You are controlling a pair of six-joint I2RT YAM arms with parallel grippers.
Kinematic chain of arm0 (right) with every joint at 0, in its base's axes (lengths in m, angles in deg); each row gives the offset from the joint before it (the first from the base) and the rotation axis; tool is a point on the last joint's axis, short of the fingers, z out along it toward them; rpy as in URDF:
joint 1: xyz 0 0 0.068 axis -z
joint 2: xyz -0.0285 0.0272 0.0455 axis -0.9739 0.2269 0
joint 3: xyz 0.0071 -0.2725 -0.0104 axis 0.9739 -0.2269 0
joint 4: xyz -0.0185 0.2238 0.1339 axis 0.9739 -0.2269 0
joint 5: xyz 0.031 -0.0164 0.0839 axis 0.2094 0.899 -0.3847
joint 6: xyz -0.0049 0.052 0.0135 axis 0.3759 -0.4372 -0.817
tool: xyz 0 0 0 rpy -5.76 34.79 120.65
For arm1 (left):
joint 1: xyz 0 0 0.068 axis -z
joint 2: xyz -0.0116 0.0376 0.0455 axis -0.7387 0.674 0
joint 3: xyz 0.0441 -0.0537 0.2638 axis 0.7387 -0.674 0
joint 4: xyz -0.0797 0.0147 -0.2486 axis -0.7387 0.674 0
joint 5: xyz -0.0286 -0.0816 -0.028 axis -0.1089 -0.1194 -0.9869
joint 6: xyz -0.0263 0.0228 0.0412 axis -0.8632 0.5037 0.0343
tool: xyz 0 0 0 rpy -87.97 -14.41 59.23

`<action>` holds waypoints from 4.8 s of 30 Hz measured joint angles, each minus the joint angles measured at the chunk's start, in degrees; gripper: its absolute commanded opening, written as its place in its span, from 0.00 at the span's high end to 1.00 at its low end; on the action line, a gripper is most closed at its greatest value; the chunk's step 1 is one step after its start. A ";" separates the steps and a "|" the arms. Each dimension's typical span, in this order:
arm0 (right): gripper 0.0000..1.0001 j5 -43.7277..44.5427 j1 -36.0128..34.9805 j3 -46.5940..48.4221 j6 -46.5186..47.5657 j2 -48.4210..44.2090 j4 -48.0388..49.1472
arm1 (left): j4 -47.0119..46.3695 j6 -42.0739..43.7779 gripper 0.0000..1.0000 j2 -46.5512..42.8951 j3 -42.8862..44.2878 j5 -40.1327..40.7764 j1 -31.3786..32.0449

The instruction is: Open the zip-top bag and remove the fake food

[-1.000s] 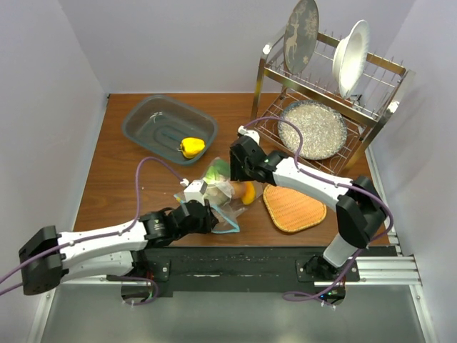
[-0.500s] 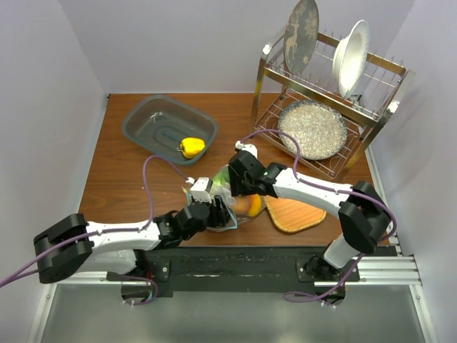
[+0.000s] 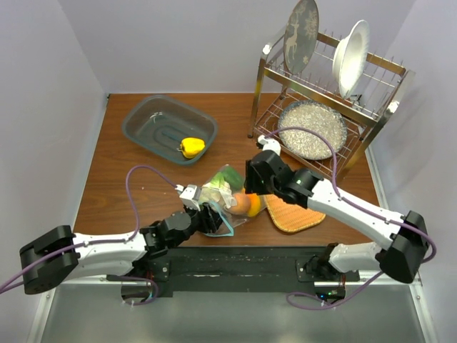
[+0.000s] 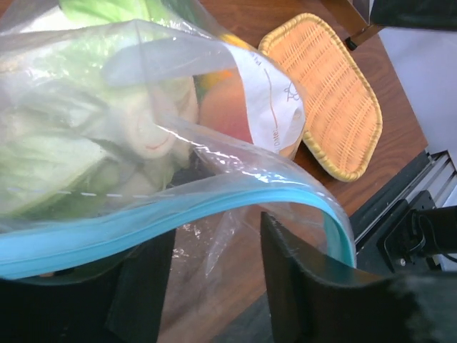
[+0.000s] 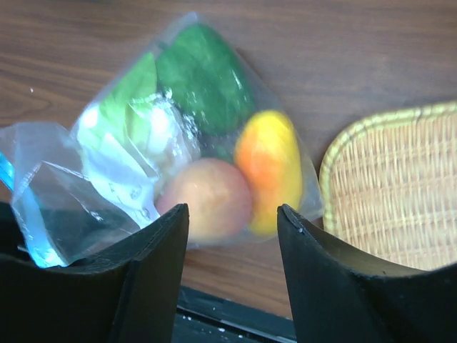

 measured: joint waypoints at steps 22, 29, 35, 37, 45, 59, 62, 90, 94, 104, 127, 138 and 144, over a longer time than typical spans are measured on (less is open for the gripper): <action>0.90 -8.15 1.40 -9.81 -12.37 11.91 17.03 | -2.14 7.50 0.12 3.21 -0.70 -2.58 0.00; 0.84 -8.66 0.74 -4.46 -7.48 19.23 15.78 | -1.84 10.08 0.04 3.28 -0.13 -4.63 0.00; 0.49 -4.48 -0.96 -0.61 -2.16 17.73 9.88 | 1.29 10.88 0.13 3.93 2.51 -5.51 0.00; 0.47 -3.13 -0.98 -0.61 -1.14 13.84 7.23 | 2.91 10.54 0.22 3.23 3.13 -5.18 0.00; 0.52 -3.69 -0.87 -5.42 -3.34 1.81 6.86 | 9.44 5.35 0.39 -0.22 3.61 -2.25 0.00; 0.78 -6.60 -1.62 -7.13 -6.27 14.34 11.91 | 10.71 -2.43 0.15 1.57 3.58 1.57 0.04; 0.68 -5.84 -3.39 -5.66 -5.51 17.05 11.76 | 11.23 -4.24 0.09 3.15 3.61 2.93 0.63; 0.43 -4.24 -5.64 -4.46 2.25 20.11 10.73 | 32.87 -7.26 0.45 2.27 11.87 9.70 3.91; 0.41 -3.34 -4.13 -5.49 1.70 18.64 10.40 | 36.72 -7.34 0.50 -2.49 12.13 9.51 3.91; 0.39 -3.08 -3.50 -6.86 0.35 14.21 10.45 | 45.83 -8.81 0.73 -12.24 15.93 8.81 3.91; 0.36 -3.10 -3.50 -7.78 -0.24 -0.61 8.46 | 45.20 6.08 0.64 11.10 44.02 0.59 -39.01; 0.32 -3.15 -3.50 -7.82 1.40 -0.66 7.41 | 40.70 10.34 0.00 35.80 58.62 -3.61 -49.81; 0.30 -3.26 -3.50 -7.82 2.36 0.07 7.45 | 41.62 12.15 0.12 35.95 61.51 -3.65 -51.36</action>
